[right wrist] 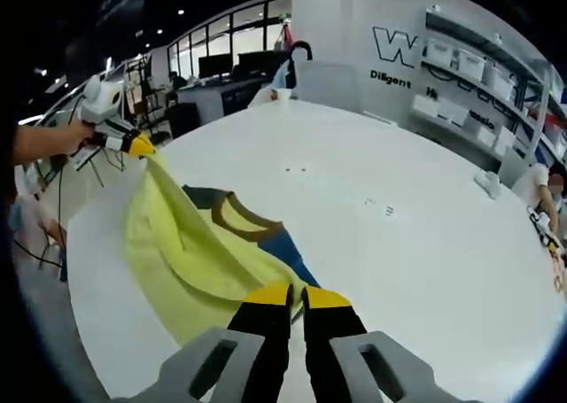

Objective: Fold the garment on the visible template until the final outline fits inside the template.

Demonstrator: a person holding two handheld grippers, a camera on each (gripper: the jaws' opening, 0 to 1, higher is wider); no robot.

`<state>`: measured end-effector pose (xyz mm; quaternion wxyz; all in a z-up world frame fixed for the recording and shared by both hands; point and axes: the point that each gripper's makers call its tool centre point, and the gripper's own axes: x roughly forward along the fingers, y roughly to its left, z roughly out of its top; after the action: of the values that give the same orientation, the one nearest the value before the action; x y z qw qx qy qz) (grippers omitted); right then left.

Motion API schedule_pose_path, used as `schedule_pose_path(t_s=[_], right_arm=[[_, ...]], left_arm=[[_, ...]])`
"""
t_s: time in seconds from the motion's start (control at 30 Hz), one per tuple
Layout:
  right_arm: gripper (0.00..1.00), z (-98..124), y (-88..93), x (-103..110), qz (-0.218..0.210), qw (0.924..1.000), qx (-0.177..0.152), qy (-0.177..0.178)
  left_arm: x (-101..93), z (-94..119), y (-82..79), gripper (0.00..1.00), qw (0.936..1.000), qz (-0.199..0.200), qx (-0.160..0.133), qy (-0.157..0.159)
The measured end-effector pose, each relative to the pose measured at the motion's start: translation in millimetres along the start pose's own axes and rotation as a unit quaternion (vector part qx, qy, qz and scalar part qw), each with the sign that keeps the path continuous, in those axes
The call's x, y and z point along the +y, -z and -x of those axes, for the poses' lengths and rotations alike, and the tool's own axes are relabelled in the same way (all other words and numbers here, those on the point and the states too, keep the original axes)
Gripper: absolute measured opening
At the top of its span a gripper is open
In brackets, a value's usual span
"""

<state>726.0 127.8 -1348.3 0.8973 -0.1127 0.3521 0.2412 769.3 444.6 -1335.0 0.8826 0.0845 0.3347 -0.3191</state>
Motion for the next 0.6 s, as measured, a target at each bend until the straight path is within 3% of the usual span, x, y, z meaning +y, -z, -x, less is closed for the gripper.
schedule_pose_path(t_s=[0.6], right_arm=[[0.0, -42.1, 9.2, -18.6, -0.021, 0.9995, 0.022, 0.01]], left_arm=[[18.7, -37.6, 15.5, 0.03, 0.9995, 0.02, 0.025, -0.004]])
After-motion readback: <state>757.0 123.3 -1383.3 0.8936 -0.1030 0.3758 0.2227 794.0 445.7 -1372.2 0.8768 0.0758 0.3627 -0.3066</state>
